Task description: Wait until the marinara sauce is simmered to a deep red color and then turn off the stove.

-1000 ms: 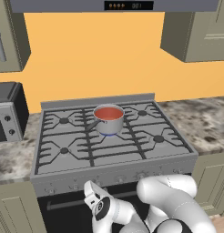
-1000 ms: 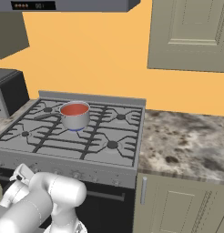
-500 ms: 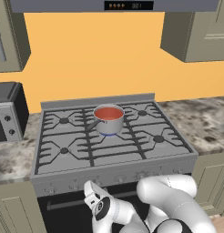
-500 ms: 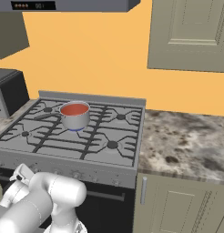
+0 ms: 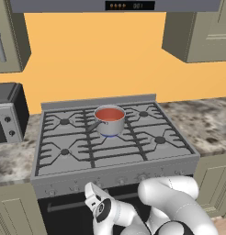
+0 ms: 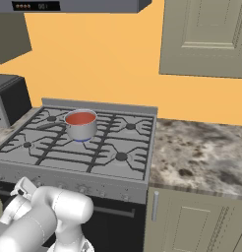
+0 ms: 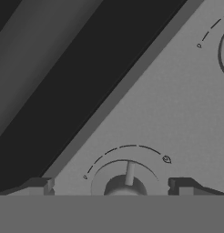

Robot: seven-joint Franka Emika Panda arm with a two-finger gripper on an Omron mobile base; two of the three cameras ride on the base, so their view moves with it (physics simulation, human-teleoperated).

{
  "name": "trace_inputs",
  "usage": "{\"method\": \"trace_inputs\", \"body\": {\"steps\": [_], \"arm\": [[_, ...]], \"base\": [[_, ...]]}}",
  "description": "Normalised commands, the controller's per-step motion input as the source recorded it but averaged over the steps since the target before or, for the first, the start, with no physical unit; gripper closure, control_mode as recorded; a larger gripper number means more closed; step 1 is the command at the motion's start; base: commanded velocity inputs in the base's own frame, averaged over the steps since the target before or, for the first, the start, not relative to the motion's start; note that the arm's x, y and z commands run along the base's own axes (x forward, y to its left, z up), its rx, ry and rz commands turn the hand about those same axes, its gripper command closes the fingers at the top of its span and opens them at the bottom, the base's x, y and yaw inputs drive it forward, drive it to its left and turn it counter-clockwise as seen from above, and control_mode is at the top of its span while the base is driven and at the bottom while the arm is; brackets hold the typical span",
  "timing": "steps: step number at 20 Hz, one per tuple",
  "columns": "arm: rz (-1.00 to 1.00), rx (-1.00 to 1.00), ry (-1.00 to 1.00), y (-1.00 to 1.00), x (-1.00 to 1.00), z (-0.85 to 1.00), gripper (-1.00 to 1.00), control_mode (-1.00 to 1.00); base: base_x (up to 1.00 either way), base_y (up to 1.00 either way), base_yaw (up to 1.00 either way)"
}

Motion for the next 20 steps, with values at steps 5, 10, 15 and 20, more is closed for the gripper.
{"method": "trace_inputs", "body": {"steps": [5, 10, 15, 20], "arm": [[0.0, 0.0, 0.0, 0.0, 0.0, 0.0, -1.0, -1.0], [0.0, 0.0, 0.0, 0.0, 0.0, 0.0, -1.0, -1.0], [0.0, 0.0, 0.0, 0.0, 0.0, 0.0, -1.0, -1.0], [0.0, 0.0, 0.0, 0.0, 0.0, 0.0, -1.0, -1.0]], "base": [[0.0, 0.0, 0.0], [0.0, 0.0, 0.0], [0.0, 0.0, 0.0], [0.0, 0.0, 0.0]]}}
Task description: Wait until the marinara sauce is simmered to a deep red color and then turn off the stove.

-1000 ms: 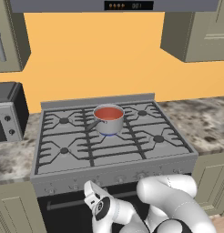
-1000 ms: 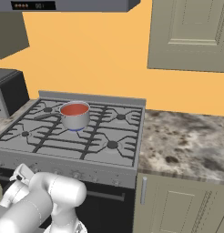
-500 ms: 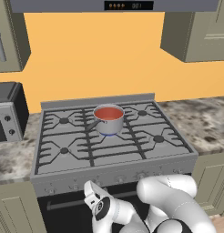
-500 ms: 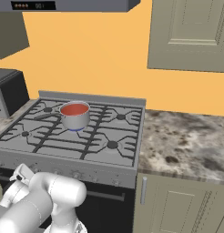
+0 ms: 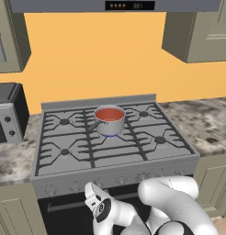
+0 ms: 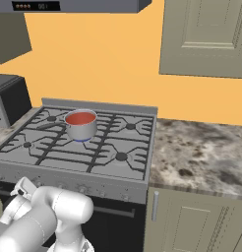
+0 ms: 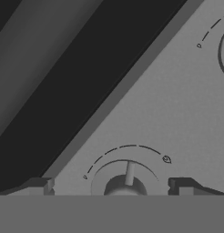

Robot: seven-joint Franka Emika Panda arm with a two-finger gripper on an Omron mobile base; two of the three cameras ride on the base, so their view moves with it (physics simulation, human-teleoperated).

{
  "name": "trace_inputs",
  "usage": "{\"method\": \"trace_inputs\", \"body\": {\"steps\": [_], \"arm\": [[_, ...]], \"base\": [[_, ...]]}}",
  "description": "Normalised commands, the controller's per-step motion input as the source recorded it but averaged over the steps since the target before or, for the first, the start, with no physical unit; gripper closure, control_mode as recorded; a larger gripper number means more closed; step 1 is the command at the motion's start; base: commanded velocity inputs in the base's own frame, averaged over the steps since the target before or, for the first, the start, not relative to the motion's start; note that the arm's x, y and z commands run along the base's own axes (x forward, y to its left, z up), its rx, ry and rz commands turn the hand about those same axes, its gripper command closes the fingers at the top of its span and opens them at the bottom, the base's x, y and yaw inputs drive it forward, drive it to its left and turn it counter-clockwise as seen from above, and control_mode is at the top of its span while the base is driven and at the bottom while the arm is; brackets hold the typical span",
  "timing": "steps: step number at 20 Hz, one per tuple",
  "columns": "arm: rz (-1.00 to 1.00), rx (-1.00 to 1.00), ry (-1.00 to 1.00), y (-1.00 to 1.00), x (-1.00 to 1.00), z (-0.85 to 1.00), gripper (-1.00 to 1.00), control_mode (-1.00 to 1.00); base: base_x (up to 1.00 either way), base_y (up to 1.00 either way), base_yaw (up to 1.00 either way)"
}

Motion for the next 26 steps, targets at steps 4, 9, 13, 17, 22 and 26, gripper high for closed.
{"method": "trace_inputs", "body": {"steps": [4, 9, 13, 17, 22, 26], "arm": [[0.0, 0.0, 0.0, 0.0, 0.0, 0.0, -1.0, -1.0], [0.0, 0.0, 0.0, 0.0, 0.0, 0.0, -1.0, -1.0], [0.0, 0.0, 0.0, 0.0, 0.0, 0.0, -1.0, -1.0], [0.0, 0.0, 0.0, 0.0, 0.0, 0.0, -1.0, -1.0], [0.0, 0.0, 0.0, 0.0, 0.0, 0.0, -1.0, -1.0], [0.0, 0.0, 0.0, 0.0, 0.0, 0.0, -1.0, -1.0]], "base": [[0.0, 0.0, 0.0], [0.0, 0.0, 0.0], [0.0, 0.0, 0.0], [0.0, 0.0, 0.0], [0.0, 0.0, 0.0], [0.0, 0.0, 0.0]]}}
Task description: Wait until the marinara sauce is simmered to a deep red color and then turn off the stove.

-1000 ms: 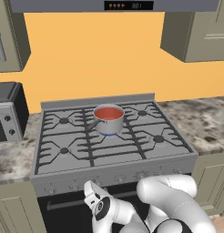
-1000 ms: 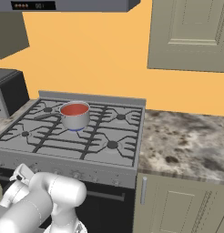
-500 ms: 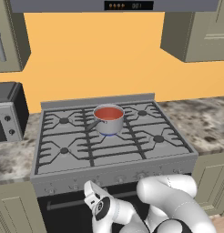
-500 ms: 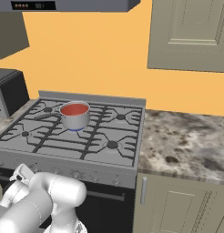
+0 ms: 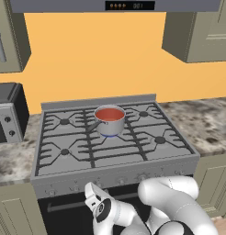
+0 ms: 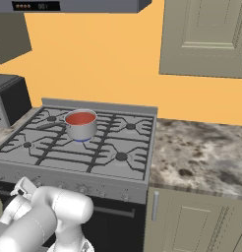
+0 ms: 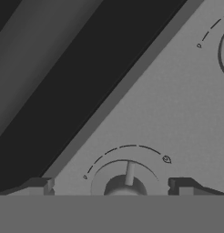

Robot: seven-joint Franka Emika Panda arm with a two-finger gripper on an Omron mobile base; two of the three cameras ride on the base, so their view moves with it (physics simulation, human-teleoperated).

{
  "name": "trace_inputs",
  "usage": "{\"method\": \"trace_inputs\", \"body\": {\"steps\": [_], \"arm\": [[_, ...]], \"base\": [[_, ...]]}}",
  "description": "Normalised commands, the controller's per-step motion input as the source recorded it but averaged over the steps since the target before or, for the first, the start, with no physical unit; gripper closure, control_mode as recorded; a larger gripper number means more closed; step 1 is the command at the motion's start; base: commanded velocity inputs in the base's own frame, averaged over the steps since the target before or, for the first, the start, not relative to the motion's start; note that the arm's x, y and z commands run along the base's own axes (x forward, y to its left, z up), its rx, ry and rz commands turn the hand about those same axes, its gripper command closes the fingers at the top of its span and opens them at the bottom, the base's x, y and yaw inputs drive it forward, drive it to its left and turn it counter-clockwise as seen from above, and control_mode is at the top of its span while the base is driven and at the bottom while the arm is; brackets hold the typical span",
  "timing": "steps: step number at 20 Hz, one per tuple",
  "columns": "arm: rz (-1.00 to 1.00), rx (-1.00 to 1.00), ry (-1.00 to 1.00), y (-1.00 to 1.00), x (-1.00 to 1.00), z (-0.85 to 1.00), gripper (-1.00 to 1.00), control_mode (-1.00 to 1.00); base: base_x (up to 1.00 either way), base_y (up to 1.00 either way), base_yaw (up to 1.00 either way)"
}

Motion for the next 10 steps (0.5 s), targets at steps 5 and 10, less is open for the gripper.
{"method": "trace_inputs", "body": {"steps": [5, 10], "arm": [[0.0, 0.0, 0.0, 0.0, 0.0, 0.0, -1.0, -1.0], [0.0, 0.0, 0.0, 0.0, 0.0, 0.0, -1.0, -1.0]], "base": [[0.0, 0.0, 0.0], [0.0, 0.0, 0.0]]}}
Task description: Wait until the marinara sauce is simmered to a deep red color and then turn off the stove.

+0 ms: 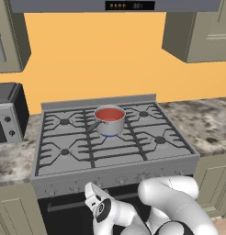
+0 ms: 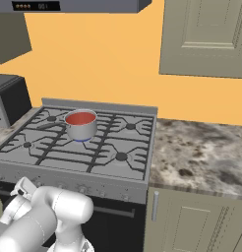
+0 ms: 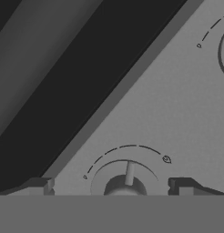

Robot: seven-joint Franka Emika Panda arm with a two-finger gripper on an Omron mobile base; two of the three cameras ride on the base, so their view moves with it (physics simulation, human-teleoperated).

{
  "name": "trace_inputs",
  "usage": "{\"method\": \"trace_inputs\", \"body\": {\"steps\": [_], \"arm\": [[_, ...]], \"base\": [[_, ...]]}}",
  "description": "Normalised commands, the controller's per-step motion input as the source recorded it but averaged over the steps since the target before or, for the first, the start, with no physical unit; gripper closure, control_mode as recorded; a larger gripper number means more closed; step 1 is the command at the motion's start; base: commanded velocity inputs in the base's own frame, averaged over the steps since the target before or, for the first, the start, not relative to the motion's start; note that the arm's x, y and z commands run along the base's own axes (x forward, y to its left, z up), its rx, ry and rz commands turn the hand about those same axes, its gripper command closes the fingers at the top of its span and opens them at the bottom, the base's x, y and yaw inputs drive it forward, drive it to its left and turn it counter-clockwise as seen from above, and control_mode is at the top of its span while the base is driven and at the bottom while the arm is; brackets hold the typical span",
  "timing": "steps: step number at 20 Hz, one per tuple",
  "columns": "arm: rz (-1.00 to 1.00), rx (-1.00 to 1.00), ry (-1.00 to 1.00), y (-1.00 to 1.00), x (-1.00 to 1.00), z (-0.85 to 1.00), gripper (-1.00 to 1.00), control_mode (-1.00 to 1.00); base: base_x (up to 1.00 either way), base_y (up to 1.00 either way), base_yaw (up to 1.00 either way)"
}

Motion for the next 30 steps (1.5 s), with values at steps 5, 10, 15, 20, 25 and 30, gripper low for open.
{"method": "trace_inputs", "body": {"steps": [5, 10, 15, 20, 25, 30], "arm": [[0.0, 0.0, 0.0, 0.0, 0.0, 0.0, -1.0, -1.0], [0.0, 0.0, 0.0, 0.0, 0.0, 0.0, -1.0, -1.0], [0.0, 0.0, 0.0, 0.0, 0.0, 0.0, -1.0, -1.0], [0.0, 0.0, 0.0, 0.0, 0.0, 0.0, -1.0, -1.0], [0.0, 0.0, 0.0, 0.0, 0.0, 0.0, -1.0, -1.0], [0.0, 0.0, 0.0, 0.0, 0.0, 0.0, -1.0, -1.0]], "base": [[0.0, 0.0, 0.0], [0.0, 0.0, 0.0], [0.0, 0.0, 0.0], [0.0, 0.0, 0.0], [0.0, 0.0, 0.0], [0.0, 0.0, 0.0]]}}
